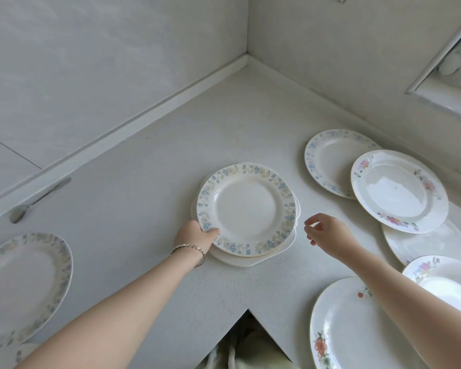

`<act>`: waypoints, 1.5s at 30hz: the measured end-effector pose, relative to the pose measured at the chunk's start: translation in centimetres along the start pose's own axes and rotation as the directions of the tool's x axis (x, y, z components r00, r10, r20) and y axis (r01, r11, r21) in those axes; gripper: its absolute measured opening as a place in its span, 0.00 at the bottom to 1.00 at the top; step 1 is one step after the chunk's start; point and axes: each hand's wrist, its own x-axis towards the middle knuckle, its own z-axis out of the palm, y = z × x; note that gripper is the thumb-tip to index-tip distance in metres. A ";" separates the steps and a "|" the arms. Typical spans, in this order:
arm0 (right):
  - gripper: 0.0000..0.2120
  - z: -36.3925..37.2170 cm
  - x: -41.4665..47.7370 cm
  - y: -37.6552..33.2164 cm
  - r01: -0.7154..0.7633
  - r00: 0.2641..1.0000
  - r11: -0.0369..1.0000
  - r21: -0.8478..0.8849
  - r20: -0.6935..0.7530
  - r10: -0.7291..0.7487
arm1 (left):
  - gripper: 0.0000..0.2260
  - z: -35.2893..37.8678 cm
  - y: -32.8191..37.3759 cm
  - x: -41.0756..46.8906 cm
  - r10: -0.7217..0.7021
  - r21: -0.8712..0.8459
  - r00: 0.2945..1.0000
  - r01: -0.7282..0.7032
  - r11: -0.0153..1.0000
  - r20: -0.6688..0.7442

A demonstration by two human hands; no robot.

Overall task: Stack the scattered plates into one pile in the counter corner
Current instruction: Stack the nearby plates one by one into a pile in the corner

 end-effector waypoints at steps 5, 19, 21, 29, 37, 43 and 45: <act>0.04 0.0 -0.2 -0.3 0.008 1.000 1.000 -0.015 0.009 -0.007 | 0.25 1.7 0.2 0.4 0.012 -0.148 0.988 -0.035 0.988 -0.155; 0.06 0.7 0.7 -3.9 0.210 0.977 0.977 -0.041 0.056 -0.207 | 0.34 3.1 -0.2 -0.5 0.096 0.034 0.995 -0.095 0.995 -0.036; 0.07 1.8 0.7 -5.8 0.288 0.954 0.954 -0.087 0.119 -0.277 | 0.32 1.8 -1.1 -0.6 0.097 -0.030 0.994 -0.099 0.995 -0.052; 0.09 9.2 -2.2 -15.0 0.582 0.768 0.755 -0.303 0.510 -0.387 | 0.13 -6.8 -11.7 -2.5 -0.173 -0.196 0.966 0.135 0.971 -0.194; 0.07 21.1 -7.3 -22.4 0.690 0.658 0.652 -0.315 0.647 -0.385 | 0.15 -15.1 -26.8 -6.9 -0.399 -0.314 0.861 0.302 0.900 -0.315; 0.04 32.2 -10.4 -27.8 0.128 0.822 0.990 0.055 0.553 -0.137 | 0.10 -19.0 -35.1 -9.0 -0.494 -0.390 0.818 0.369 0.844 -0.294; 0.06 34.9 -11.0 -29.1 -0.113 0.834 0.980 0.166 0.551 0.003 | 0.10 -19.5 -37.6 -8.8 -0.499 -0.432 0.822 0.358 0.828 -0.275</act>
